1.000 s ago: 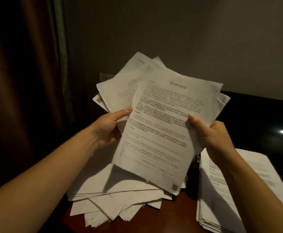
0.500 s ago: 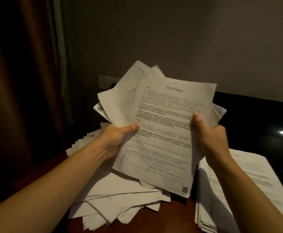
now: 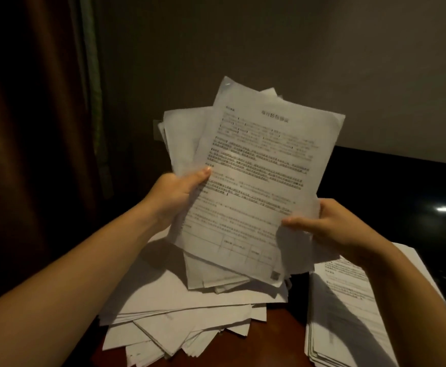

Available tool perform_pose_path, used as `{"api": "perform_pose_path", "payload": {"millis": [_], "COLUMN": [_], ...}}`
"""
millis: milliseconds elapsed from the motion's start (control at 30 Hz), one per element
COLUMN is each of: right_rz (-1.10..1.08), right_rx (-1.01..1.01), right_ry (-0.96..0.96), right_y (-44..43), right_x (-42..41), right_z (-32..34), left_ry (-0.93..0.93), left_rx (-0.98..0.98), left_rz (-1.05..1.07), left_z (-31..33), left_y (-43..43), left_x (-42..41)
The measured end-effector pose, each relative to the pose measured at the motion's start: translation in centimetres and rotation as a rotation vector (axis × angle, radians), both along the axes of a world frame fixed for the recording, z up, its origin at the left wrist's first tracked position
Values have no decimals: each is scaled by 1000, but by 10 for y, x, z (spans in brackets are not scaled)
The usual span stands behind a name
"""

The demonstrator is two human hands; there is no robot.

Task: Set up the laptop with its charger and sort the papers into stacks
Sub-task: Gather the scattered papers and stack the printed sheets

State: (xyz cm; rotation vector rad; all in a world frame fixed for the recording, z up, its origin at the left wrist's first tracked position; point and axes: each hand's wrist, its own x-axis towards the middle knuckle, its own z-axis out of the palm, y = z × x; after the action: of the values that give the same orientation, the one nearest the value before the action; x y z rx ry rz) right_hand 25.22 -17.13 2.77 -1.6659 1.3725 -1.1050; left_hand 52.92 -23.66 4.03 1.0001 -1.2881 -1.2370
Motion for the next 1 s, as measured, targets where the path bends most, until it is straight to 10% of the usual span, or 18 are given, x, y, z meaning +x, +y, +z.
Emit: {"api": "perform_pose_path", "payload": {"millis": [300, 1000], "right_rz": [-320, -176], "right_rx": [-350, -226], "right_ry": [-387, -234], "right_y": [-9, -2], "right_x": [29, 33], "right_z": [-5, -8], "left_ry": [-97, -139], "left_rx": [-66, -71], "left_rz": [-165, -138], "left_z": [-6, -59], "left_y": [4, 11], "left_x": [-11, -7]}}
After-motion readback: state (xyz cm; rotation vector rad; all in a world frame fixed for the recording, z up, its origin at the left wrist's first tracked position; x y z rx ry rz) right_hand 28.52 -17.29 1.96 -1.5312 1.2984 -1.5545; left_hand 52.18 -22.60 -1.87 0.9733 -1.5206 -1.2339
